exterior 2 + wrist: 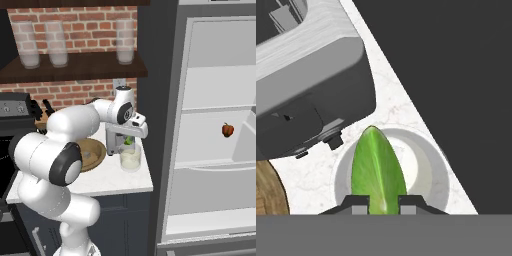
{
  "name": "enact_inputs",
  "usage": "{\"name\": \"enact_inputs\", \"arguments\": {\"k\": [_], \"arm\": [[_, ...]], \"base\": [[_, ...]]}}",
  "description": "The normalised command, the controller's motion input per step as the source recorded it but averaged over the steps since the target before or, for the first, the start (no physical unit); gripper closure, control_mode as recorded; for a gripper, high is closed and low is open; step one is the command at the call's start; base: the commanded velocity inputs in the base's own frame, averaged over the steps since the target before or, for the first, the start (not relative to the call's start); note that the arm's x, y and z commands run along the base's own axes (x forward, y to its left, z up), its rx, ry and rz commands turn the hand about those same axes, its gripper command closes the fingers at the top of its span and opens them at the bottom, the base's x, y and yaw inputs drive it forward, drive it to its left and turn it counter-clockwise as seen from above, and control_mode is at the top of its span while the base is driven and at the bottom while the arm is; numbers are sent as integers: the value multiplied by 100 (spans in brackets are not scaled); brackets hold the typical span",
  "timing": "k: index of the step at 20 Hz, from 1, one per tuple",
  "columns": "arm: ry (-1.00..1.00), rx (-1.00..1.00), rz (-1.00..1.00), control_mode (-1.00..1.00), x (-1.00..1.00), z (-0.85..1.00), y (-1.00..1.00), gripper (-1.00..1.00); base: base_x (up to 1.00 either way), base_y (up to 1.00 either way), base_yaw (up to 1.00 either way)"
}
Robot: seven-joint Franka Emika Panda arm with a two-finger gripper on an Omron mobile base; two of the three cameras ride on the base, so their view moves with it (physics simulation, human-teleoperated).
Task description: Grab a lemon wedge from the fridge and one ice cube from the ice bowl, and put them in the glass of lemonade.
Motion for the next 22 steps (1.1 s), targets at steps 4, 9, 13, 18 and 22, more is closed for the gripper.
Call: {"name": "enact_inputs", "arguments": {"k": [4, 9, 13, 18, 22], "arm": [[0, 0, 0, -100, 0, 0, 0, 100], [0, 0, 0, -100, 0, 0, 0, -100], [0, 0, 0, -100, 0, 0, 0, -100], [0, 0, 0, -100, 0, 0, 0, -100], [0, 0, 0, -100, 0, 0, 0, -100]], "base": [[0, 0, 0], [0, 0, 0], [0, 0, 0], [0, 0, 0], [0, 0, 0]]}}
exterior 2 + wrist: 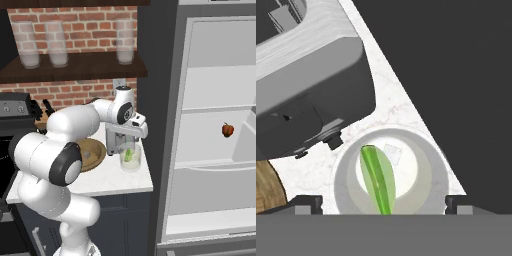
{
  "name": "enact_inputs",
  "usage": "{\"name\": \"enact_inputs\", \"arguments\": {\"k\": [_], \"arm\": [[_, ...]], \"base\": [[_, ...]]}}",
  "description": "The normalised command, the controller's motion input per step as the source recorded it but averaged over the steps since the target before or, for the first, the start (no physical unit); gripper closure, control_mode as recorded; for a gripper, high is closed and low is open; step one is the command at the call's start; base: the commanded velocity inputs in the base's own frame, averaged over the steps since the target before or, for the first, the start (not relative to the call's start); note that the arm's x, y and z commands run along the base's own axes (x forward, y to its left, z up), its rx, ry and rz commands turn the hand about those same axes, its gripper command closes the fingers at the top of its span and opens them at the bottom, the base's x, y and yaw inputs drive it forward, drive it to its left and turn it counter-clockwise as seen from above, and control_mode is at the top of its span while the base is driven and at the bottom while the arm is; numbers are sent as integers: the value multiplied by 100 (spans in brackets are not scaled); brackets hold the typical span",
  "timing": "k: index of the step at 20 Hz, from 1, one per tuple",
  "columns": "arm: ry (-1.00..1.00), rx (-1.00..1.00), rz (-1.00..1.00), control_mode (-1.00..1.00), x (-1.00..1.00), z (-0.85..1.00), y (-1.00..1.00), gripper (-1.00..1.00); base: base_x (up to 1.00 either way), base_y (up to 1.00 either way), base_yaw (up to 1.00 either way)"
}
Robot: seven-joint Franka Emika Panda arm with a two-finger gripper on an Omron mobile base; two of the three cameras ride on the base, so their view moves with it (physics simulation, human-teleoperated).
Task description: Grab a lemon wedge from the fridge and one ice cube from the ice bowl, and put them in the glass of lemonade.
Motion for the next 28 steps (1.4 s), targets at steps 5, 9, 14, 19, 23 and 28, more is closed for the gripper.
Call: {"name": "enact_inputs", "arguments": {"k": [5, 9, 14, 19, 23, 28], "arm": [[-2, 0, 0, -100, -3, 8, 0, -100], [-8, 2, 0, -100, -15, 23, 0, -100], [-13, 3, 0, -100, -42, 17, 0, -100], [-12, 4, 0, -100, -55, 11, 0, -100], [-9, 3, 0, -100, -65, 6, 0, -100], [-10, 0, 0, -100, -54, 12, 35, -100]], "base": [[0, 0, 0], [0, 0, 0], [0, 0, 0], [0, 0, 0], [0, 0, 0], [0, 0, 0]]}}
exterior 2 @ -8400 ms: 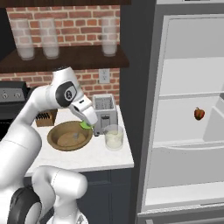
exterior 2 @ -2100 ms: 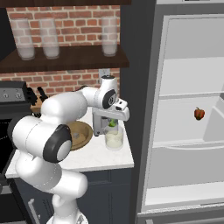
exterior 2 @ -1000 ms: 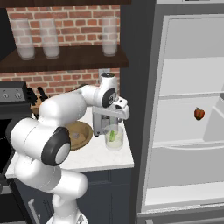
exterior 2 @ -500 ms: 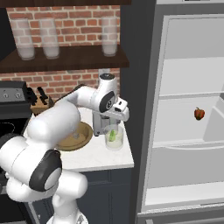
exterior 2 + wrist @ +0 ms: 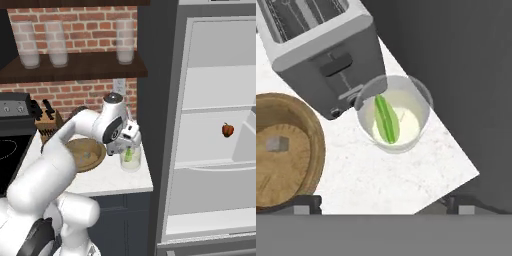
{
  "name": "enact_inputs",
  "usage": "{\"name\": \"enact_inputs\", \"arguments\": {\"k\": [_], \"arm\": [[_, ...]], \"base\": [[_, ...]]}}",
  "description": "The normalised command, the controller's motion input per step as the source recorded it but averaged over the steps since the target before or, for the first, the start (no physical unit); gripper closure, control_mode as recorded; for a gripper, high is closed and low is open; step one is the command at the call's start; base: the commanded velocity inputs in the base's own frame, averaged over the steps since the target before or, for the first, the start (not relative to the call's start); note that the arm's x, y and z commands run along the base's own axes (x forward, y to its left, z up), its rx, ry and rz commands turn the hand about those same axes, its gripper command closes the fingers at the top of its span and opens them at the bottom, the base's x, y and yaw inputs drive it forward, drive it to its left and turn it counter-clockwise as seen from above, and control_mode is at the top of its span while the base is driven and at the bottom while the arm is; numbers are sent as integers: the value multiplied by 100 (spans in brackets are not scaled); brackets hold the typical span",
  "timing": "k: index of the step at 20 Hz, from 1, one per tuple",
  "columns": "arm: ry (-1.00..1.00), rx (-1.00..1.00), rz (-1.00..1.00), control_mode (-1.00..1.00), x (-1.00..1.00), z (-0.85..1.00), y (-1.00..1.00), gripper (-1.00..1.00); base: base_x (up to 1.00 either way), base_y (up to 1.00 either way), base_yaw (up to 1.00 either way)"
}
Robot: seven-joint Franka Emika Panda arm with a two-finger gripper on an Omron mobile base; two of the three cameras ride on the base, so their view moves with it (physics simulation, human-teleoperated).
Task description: Grab a lemon wedge from the fridge and one ice cube from the ice bowl, and put them in the glass of lemonade.
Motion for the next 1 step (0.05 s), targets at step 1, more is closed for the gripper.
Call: {"name": "enact_inputs", "arguments": {"k": [1], "arm": [[-10, 0, 0, -100, -40, 21, 55, -100]], "base": [[0, 0, 0]]}}
